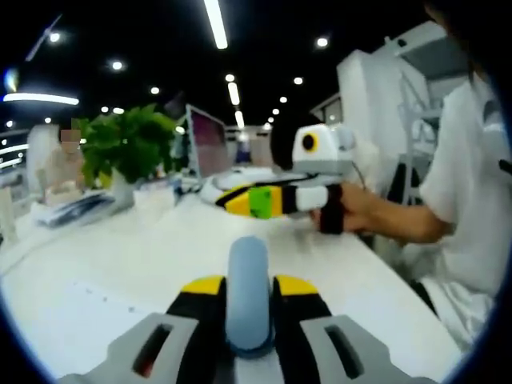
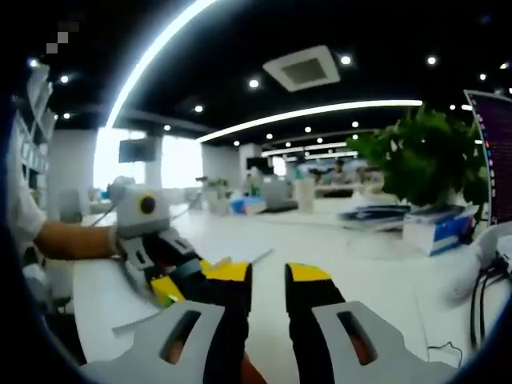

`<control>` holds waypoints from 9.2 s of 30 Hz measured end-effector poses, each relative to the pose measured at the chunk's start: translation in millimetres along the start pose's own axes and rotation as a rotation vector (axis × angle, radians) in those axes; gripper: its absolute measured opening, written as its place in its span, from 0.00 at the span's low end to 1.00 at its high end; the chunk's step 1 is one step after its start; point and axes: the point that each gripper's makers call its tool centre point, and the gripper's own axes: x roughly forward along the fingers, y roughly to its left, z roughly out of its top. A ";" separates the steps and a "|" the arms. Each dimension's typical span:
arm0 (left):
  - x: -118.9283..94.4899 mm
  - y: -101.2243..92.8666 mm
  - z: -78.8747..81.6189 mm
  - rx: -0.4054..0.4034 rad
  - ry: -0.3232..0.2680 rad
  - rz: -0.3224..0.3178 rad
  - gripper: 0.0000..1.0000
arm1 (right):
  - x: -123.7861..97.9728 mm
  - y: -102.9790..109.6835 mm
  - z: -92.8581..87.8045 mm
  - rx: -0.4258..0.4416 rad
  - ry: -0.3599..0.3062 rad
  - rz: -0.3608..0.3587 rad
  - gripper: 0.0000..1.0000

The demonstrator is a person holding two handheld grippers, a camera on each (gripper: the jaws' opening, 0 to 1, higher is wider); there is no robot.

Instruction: Pick up the paper insert the paper into the punch align the paper edges press the punch to punch holes

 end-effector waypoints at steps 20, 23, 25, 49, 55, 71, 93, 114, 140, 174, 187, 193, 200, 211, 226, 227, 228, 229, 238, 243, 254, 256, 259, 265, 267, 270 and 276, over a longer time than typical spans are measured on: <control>0.8 -4.6 -0.7 -0.005 -0.001 -0.001 0.25 | 42.6 67.0 -0.8 -0.088 0.113 -0.059 0.04; 1.0 -4.5 -0.7 -0.008 0.000 0.000 0.25 | 41.1 62.6 -1.3 -0.062 0.082 -0.080 0.03; 1.1 -4.5 -0.7 -0.007 0.000 0.003 0.25 | 39.1 58.1 -5.5 0.005 0.087 -0.091 0.02; -0.4 -0.1 -1.5 -0.011 0.005 0.006 0.25 | 30.9 44.0 -28.2 0.156 0.128 -0.138 0.02; -1.0 1.2 -1.5 -0.009 0.008 0.009 0.25 | 32.7 47.4 -14.1 0.065 0.109 -0.140 0.03; 0.8 -0.3 -0.8 -0.011 0.010 0.011 0.26 | 26.4 56.0 48.0 -0.048 -0.021 -0.080 0.06; 0.6 -4.2 14.1 0.043 -0.029 0.005 0.52 | 7.1 -2.6 -13.5 0.017 0.058 -0.105 0.14; -114.3 -10.0 21.6 -0.036 -0.137 0.163 0.54 | 8.5 -9.0 -16.7 -0.010 0.082 -0.104 0.16; -138.0 -2.3 -38.8 -0.069 0.033 0.207 0.62 | 6.5 -26.2 -16.5 -0.066 0.090 -0.162 0.34; -134.0 -11.4 -40.7 -0.078 0.047 0.200 0.61 | 14.3 66.5 -52.1 -0.185 0.288 0.786 0.34; -134.0 -6.6 -43.0 -0.082 0.051 0.209 0.60 | 7.6 77.9 -62.0 -0.197 0.341 0.878 0.23; -134.3 -4.9 -43.6 -0.083 0.052 0.211 0.60 | -5.9 85.3 -62.6 -0.216 0.346 0.942 0.23; -134.4 -2.7 -44.1 -0.084 0.052 0.214 0.60 | -9.7 89.1 -58.9 -0.179 0.337 0.975 0.23; -133.9 -1.6 -44.1 -0.083 0.052 0.213 0.60 | -9.2 91.4 -58.5 -0.196 0.319 1.010 0.23; -133.6 0.0 -44.5 -0.081 0.053 0.213 0.60 | -6.7 81.7 -46.0 -0.198 0.291 0.940 0.37; -133.7 0.0 -44.7 -0.080 0.054 0.214 0.61 | -7.7 81.7 -42.8 -0.190 0.281 0.927 0.38; -133.8 0.3 -44.7 -0.078 0.054 0.214 0.61 | -7.9 81.4 -40.4 -0.183 0.271 0.916 0.39; -134.2 1.0 -44.7 -0.075 0.054 0.217 0.62 | -8.3 81.2 -36.6 -0.173 0.256 0.897 0.40; -136.5 2.6 -41.0 -0.076 0.037 0.221 0.62 | -12.7 65.4 16.6 -0.013 0.004 0.614 0.40; -137.1 3.2 -41.4 -0.081 0.039 0.224 0.63 | -10.8 27.1 11.8 -0.078 0.009 0.256 0.39; -136.9 3.9 -44.6 -0.075 0.057 0.236 0.63 | -6.5 5.4 -36.1 -0.270 0.230 -0.144 0.39; -136.8 4.0 -44.7 -0.079 0.056 0.236 0.63 | -4.9 6.0 -36.8 -0.263 0.232 -0.149 0.39; -136.5 4.0 -44.6 -0.082 0.055 0.237 0.63 | -2.8 2.8 -41.6 -0.280 0.264 -0.175 0.39; -136.4 4.4 -44.2 -0.082 0.055 0.241 0.63 | -2.4 9.9 -39.7 -0.324 0.261 -0.189 0.40; -137.1 4.2 -43.2 -0.065 0.057 0.245 0.63 | -5.9 3.4 -38.0 -0.287 0.246 -0.223 0.40; -140.6 4.1 -34.4 -0.059 0.022 0.252 0.62 | -10.8 -4.7 -34.3 -0.215 0.212 -0.254 0.40; -125.7 -0.2 -6.7 -0.116 -0.071 0.235 0.61 | -16.5 -11.1 -32.9 -0.156 0.190 -0.283 0.40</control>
